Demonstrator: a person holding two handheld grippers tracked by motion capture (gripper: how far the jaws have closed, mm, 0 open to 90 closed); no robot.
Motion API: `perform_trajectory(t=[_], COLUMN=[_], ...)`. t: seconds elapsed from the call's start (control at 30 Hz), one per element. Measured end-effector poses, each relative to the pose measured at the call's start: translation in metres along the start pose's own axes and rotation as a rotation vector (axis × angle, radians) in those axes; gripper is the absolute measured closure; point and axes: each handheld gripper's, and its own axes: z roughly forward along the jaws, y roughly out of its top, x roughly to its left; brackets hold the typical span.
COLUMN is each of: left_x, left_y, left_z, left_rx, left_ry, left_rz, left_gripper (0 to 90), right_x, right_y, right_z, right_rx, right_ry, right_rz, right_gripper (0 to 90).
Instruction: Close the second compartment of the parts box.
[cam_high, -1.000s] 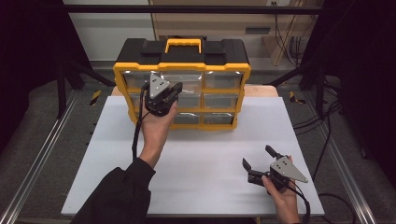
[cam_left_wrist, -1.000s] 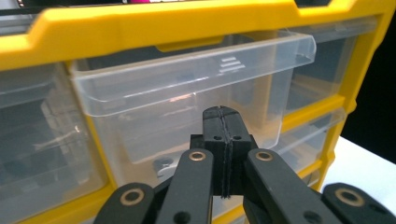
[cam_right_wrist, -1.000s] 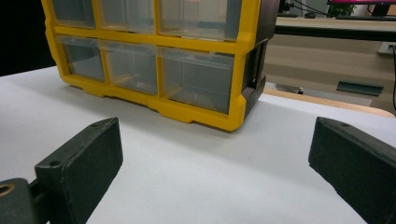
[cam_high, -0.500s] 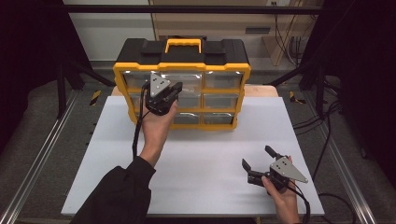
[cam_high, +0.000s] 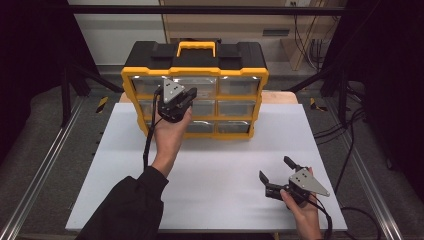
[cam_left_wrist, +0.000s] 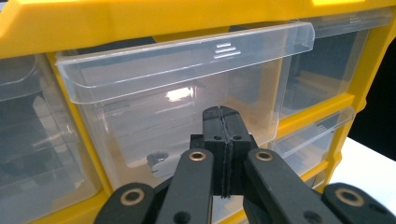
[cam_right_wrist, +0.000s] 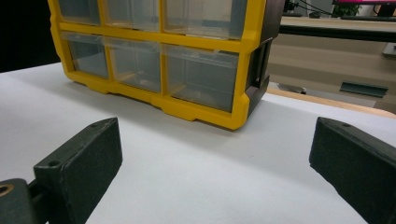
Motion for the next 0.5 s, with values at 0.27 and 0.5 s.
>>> perform_trajectory(t=[0.27,0.5], left_x=[-0.0018,-0.0014], left_y=[0.0024,0.0042], left_z=[-0.0008,-0.0004], left_rx=[-0.016,-0.015], left_ry=[-0.002,0.001], left_rz=[0.013,0.014], left_gripper=[89.9,89.9], right_x=[0.0001,0.0002], right_y=[-0.0001,-0.0003], right_z=[0.0,0.0002], right_rx=[0.006,0.005], right_ry=[0.005,0.008], right_rz=[-0.009,-0.013], right_gripper=[2.9,3.0])
